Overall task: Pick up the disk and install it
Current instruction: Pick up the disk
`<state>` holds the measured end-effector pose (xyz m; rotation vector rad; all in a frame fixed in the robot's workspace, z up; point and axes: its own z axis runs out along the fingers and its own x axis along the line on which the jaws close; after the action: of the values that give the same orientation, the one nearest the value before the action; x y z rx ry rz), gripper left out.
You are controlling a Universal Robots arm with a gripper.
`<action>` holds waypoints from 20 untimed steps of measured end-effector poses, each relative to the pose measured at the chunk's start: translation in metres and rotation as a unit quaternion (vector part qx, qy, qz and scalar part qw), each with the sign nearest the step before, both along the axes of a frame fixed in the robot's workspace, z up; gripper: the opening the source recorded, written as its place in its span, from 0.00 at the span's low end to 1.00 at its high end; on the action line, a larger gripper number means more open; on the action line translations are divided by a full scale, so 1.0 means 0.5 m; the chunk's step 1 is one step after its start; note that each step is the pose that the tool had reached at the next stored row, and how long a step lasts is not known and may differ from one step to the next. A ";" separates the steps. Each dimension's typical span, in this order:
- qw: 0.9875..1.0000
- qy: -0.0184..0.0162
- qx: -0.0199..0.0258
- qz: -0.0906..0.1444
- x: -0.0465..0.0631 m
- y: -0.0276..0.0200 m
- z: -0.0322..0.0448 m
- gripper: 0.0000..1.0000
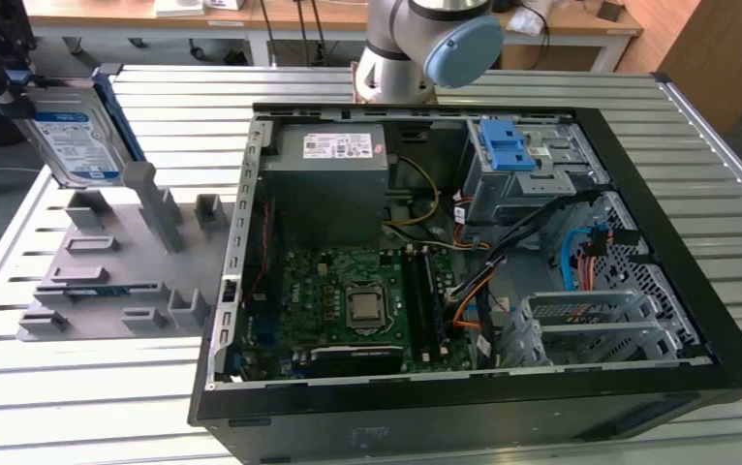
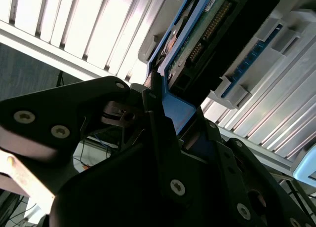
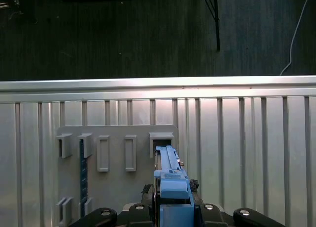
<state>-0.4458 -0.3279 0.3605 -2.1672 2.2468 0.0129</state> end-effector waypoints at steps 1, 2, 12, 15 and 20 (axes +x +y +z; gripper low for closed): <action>1.000 0.000 0.000 0.000 0.000 0.0000 0.002 0.36; 1.000 0.000 0.000 0.000 0.000 0.0000 0.003 0.36; 1.000 -0.001 0.000 0.000 0.000 0.0000 0.015 0.36; 1.000 -0.001 0.000 0.000 0.000 0.0000 0.019 0.36; 1.000 -0.001 0.000 0.000 0.000 0.0000 0.024 0.36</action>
<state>-0.4460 -0.3279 0.3725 -2.1662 2.2459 0.0109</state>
